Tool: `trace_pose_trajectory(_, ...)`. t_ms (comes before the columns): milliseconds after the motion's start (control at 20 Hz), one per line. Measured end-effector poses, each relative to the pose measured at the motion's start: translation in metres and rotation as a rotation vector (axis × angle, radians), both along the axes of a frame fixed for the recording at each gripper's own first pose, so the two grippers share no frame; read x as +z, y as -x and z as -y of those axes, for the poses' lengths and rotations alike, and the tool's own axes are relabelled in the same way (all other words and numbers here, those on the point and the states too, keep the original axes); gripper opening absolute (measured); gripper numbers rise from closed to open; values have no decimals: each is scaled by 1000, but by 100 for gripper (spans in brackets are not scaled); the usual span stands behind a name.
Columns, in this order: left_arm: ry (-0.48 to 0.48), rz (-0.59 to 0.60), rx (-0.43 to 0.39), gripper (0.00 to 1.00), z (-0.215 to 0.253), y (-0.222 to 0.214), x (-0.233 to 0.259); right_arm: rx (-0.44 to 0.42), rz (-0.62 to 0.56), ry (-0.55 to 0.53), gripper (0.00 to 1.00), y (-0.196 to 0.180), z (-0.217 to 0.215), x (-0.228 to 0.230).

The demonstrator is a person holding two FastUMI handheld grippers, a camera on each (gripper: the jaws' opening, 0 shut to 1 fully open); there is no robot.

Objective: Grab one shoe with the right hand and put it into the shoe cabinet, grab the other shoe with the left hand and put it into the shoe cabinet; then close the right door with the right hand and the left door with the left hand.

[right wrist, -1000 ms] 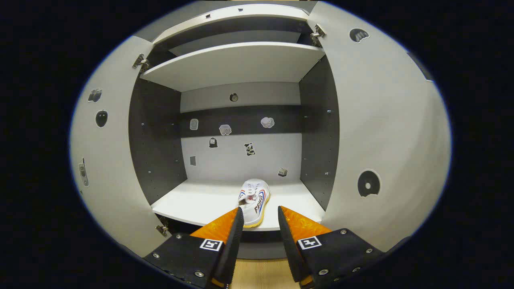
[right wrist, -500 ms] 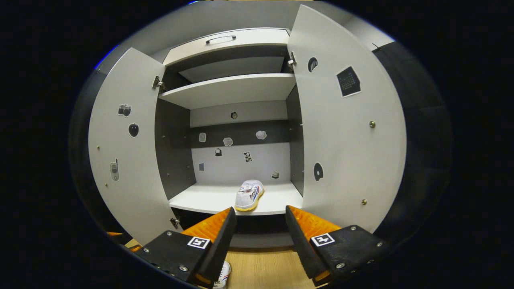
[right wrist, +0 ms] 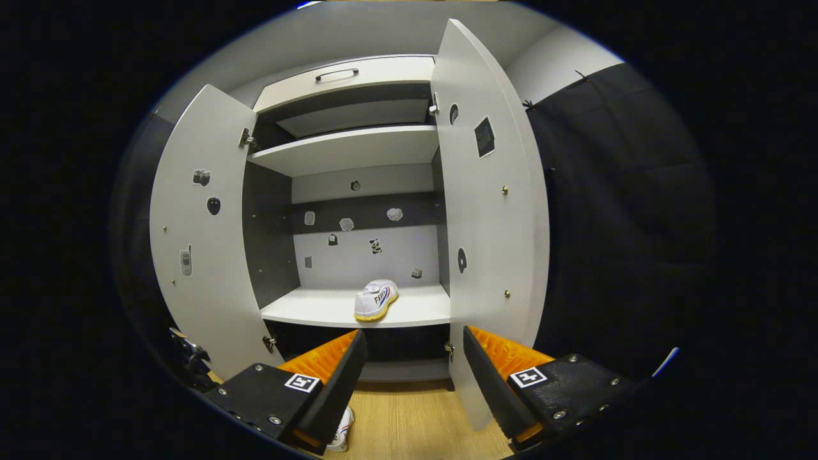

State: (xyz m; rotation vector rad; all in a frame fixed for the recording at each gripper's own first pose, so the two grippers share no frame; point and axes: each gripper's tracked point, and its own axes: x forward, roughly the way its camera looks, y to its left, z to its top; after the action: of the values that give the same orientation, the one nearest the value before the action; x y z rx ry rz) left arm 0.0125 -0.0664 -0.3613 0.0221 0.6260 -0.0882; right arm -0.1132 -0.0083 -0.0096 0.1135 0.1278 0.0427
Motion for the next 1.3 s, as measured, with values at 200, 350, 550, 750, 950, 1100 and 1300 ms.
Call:
trace_pose_trajectory(200, -27, -83, -6, 97, 2, 1, -40, 2, -4, 16, 93, 10, 5, -6)
trace_pose_trajectory(350, -3, -144, -18, 98, 10, 6, -62, 3, -11, 53, 92, 15, 8, -10)
trace_pose_trajectory(550, 8, -211, -38, 98, 22, 14, -92, 4, -15, 67, 93, 19, 9, -16)
trace_pose_trajectory(750, 31, -302, -40, 98, 25, 27, -122, 10, -33, 61, 93, 22, 8, -24)
trace_pose_trajectory(950, 20, -349, -31, 98, 20, 30, -138, 17, -28, 96, 92, 25, 7, -27)
trace_pose_trajectory(1100, 26, -367, -27, 98, 23, 32, -143, 27, -39, 87, 93, 26, 5, -30)
trace_pose_trajectory(1300, 78, -398, -70, 74, 44, 37, -147, 42, -56, 76, 93, 26, 1, -35)
